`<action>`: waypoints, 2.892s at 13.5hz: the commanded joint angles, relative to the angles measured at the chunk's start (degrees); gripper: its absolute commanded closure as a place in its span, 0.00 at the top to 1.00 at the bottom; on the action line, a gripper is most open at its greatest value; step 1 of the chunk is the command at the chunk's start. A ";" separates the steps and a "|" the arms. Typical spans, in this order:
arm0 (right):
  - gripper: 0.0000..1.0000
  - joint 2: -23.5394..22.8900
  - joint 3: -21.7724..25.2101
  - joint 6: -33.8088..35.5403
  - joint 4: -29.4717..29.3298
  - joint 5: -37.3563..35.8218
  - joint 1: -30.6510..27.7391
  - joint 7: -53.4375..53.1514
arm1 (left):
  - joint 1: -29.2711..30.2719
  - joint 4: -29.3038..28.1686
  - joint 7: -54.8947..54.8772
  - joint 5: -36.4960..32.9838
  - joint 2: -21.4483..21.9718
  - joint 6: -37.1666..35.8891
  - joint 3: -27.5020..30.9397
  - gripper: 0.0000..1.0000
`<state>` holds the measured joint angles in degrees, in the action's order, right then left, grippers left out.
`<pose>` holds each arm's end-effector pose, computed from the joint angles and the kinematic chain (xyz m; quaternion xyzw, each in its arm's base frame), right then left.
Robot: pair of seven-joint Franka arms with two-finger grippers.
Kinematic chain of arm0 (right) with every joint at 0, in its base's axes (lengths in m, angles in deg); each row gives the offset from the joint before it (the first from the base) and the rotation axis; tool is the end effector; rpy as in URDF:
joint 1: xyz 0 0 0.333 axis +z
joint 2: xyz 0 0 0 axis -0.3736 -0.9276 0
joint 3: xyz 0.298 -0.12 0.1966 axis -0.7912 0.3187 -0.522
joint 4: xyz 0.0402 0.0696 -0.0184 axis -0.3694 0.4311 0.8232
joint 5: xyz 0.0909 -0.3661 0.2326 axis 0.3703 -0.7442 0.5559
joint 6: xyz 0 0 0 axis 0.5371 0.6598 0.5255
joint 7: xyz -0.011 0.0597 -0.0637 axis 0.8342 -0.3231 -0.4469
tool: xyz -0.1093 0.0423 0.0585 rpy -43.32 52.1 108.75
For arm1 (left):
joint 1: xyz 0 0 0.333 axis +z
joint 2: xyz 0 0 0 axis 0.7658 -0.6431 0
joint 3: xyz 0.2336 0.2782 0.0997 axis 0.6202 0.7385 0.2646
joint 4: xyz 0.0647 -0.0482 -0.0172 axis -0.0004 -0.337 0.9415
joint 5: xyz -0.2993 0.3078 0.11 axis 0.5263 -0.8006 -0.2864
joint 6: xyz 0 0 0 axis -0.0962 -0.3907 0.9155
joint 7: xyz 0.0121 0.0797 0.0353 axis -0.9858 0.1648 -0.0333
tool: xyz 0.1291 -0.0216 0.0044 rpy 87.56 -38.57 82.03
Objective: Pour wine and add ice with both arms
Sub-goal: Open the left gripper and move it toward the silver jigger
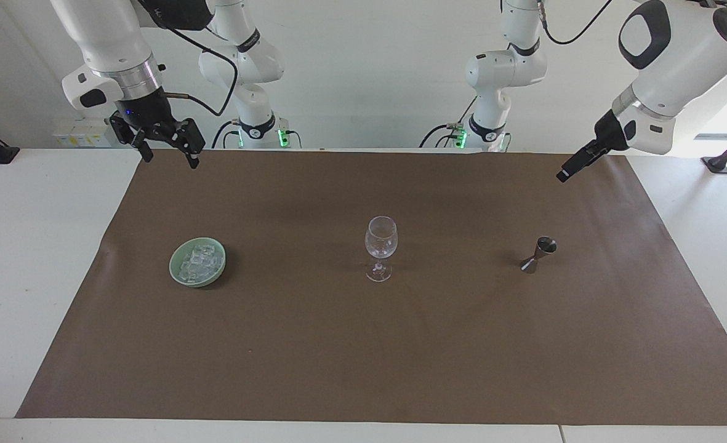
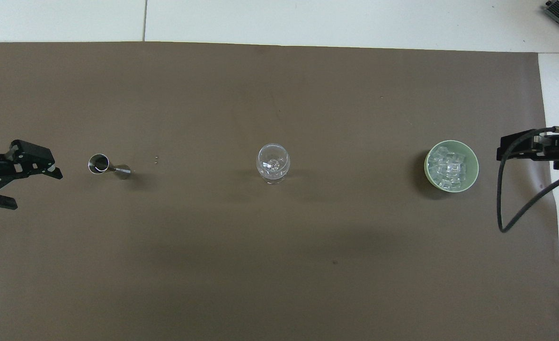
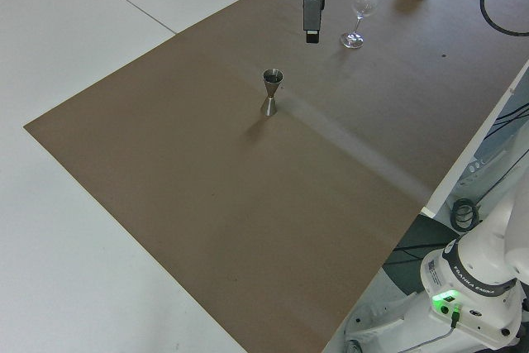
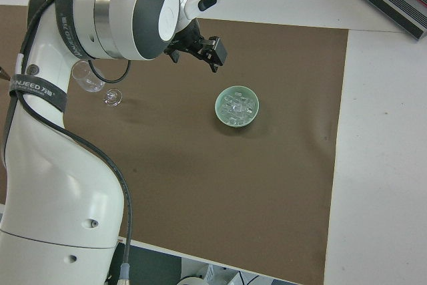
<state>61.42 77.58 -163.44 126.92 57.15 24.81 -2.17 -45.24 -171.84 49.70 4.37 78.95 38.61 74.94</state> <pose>0.5896 -0.0032 0.6741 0.9960 -0.0865 0.0168 0.0114 0.5646 -0.0044 0.5995 0.9400 0.3195 -0.0988 0.0677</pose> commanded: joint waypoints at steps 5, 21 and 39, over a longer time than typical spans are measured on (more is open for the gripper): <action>1.00 1.07 0.22 0.34 1.12 -0.24 0.12 1.52 | 6.25 -10.30 18.57 13.58 1.24 9.70 -0.34 1.00; 1.00 1.07 0.22 0.34 1.21 -0.24 0.12 1.52 | 16.36 -33.15 24.04 46.61 3.61 30.70 -0.25 1.00; 1.00 1.07 0.22 0.34 1.12 -0.24 0.12 1.52 | 15.48 -44.76 -1.27 83.36 -3.85 37.48 -0.34 1.00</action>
<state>61.42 77.58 -163.44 126.93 57.15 24.81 -2.17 -29.37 -216.03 51.11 84.18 76.30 75.13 74.74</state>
